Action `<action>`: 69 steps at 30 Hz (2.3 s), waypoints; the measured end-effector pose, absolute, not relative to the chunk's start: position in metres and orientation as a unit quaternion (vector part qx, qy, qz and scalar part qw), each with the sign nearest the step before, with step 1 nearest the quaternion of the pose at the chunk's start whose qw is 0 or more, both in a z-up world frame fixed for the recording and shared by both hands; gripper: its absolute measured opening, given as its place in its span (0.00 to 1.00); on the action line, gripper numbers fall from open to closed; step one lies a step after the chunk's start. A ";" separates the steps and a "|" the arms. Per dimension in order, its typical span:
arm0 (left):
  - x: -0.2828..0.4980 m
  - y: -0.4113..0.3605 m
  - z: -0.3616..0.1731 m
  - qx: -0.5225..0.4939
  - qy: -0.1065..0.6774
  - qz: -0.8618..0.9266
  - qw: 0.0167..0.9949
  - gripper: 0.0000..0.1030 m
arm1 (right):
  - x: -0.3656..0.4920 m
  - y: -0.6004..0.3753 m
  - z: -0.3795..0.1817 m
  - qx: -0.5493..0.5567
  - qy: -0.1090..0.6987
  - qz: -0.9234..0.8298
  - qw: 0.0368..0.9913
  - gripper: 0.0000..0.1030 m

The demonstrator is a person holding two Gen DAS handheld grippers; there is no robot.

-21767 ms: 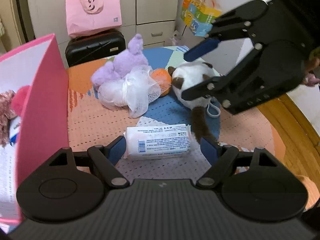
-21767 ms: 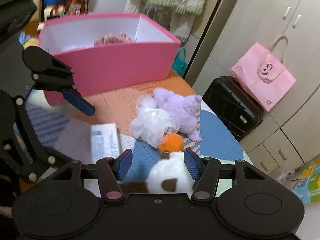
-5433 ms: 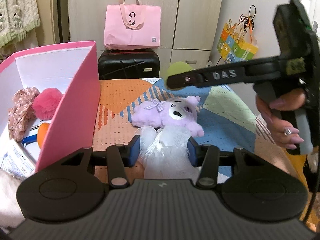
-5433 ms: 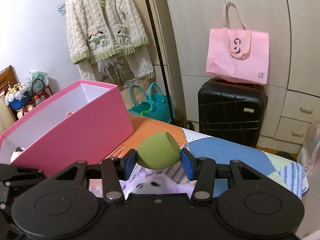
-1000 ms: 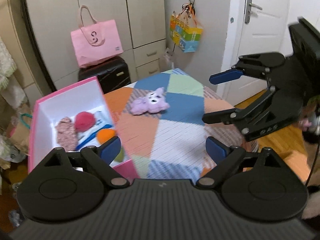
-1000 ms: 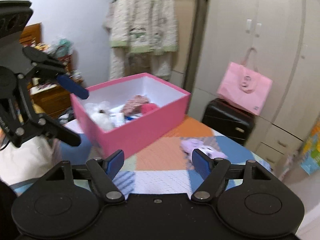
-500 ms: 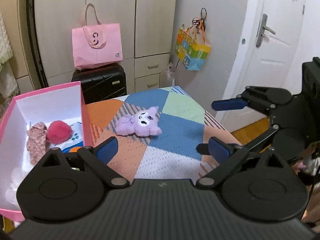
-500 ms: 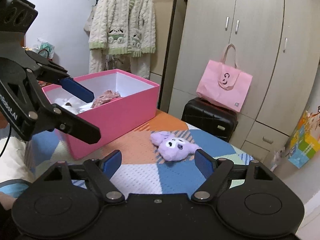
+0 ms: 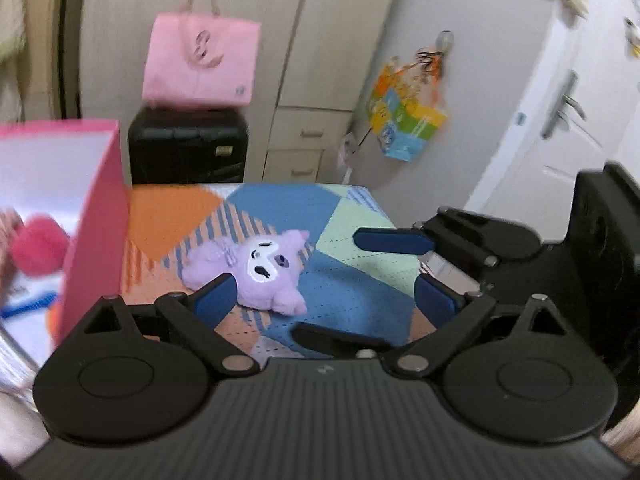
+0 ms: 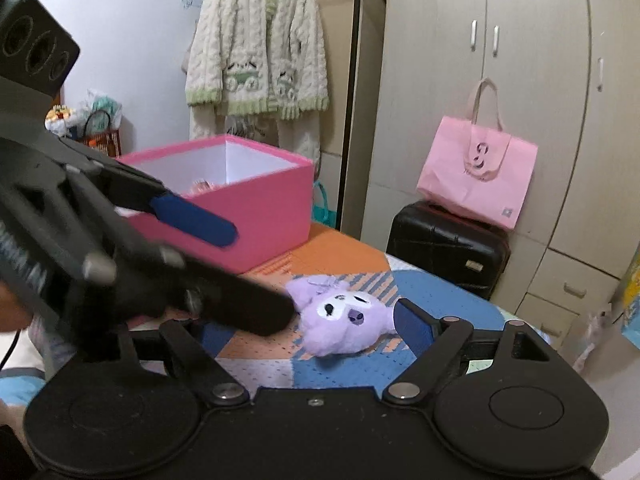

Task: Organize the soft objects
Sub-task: 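Withdraw both grippers and move them toward the purple bunny plush, then close the left gripper on the purple bunny while the right gripper pinches it too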

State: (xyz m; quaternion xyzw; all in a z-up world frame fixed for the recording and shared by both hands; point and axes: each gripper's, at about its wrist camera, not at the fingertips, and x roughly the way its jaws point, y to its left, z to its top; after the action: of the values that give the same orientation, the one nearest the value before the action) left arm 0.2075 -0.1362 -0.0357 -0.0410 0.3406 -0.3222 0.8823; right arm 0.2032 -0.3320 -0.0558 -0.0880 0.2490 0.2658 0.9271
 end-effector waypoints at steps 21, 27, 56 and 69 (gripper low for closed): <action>0.263 -0.142 -0.090 -0.066 0.363 -0.210 0.906 0.92 | 0.268 -0.345 -0.104 -0.074 0.331 0.286 0.896 0.87; 0.272 -0.141 -0.099 -0.084 0.385 -0.211 0.894 0.91 | 0.276 -0.331 -0.109 -0.085 0.324 0.289 0.897 0.86; 0.204 -0.144 -0.068 -0.020 0.375 -0.270 0.887 0.73 | 0.216 -0.321 -0.101 -0.053 0.282 0.206 0.935 0.63; 0.150 -0.118 -0.050 -0.021 0.377 -0.312 0.872 0.70 | 0.146 -0.302 -0.080 -0.029 0.259 0.184 0.948 0.63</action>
State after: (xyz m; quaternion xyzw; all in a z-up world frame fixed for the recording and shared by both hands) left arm 0.1497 -0.1180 -0.0497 -0.0214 0.3773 -0.3125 0.8715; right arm 0.1460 -0.3018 -0.0800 -0.0288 0.2595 0.1839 0.9476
